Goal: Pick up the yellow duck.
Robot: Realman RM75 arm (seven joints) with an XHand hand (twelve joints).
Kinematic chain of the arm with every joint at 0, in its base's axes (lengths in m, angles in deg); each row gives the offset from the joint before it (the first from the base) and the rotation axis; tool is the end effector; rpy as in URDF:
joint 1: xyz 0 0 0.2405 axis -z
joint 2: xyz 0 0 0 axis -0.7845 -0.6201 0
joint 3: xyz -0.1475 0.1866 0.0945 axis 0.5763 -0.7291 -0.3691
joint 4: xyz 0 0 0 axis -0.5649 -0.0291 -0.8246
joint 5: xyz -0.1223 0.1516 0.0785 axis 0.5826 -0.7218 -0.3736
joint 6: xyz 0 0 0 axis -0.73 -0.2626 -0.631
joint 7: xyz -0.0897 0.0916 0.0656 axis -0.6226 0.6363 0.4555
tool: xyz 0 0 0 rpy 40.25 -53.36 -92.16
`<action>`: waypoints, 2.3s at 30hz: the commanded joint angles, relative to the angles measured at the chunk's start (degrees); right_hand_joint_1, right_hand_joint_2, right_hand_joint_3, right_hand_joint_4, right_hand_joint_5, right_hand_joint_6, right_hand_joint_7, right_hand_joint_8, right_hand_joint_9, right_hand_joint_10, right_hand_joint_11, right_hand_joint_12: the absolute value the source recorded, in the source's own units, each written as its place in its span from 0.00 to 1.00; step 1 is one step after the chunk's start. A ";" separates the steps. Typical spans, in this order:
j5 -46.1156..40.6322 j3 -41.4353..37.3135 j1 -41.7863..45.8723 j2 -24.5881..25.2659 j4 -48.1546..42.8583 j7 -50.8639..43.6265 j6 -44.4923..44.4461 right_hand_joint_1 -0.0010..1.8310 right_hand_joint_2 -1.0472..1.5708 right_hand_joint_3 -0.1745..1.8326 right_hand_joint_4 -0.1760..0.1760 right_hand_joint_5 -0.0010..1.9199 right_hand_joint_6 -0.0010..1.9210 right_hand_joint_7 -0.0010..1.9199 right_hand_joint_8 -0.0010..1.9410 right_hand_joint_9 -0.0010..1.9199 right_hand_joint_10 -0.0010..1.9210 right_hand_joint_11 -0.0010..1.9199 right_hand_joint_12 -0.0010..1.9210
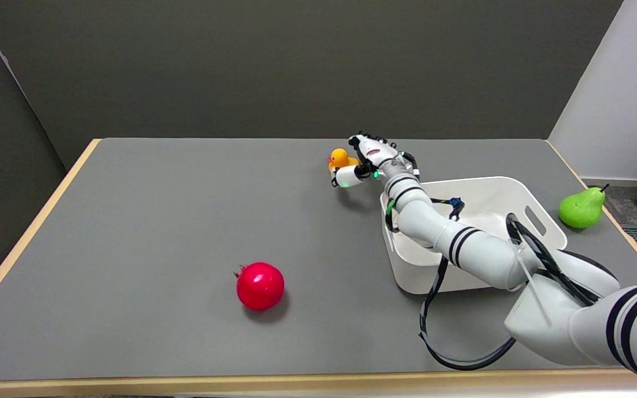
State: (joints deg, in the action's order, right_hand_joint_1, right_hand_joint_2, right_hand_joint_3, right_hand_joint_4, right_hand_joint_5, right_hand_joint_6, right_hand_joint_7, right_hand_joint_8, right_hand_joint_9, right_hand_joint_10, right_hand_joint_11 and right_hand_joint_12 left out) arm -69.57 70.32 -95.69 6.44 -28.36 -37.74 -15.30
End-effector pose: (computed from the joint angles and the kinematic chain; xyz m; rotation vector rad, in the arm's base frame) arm -0.2886 -0.5008 0.3161 1.3245 -0.4137 0.2413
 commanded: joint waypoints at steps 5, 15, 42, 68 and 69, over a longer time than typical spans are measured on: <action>1.64 -0.25 -1.19 0.87 -0.16 0.18 0.65 0.35 0.66 0.56 0.18 0.03 0.15 0.08 0.33 0.09 0.46 0.00 0.56; 0.88 1.19 -3.08 2.43 -3.01 0.10 0.45 0.34 0.66 0.56 0.16 0.04 0.16 0.09 0.34 0.10 0.48 0.00 0.58; 0.51 1.68 -2.19 2.63 -2.03 0.11 0.23 0.35 0.68 0.56 0.12 0.08 0.19 0.11 0.42 0.11 0.56 0.00 0.61; -1.80 1.36 -1.78 2.71 2.66 0.11 -0.33 0.41 0.68 0.53 0.16 0.08 0.20 0.07 0.16 0.01 0.31 0.00 0.54; -1.80 1.44 -1.78 2.71 2.58 0.11 -0.42 0.40 0.67 0.56 0.13 0.08 0.22 0.09 0.19 0.02 0.33 0.00 0.55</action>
State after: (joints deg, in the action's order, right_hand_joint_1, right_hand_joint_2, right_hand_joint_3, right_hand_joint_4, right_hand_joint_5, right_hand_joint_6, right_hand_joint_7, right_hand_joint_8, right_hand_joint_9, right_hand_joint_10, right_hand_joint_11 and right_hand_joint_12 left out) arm -70.75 71.69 -97.75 9.16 -26.69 -37.63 -15.27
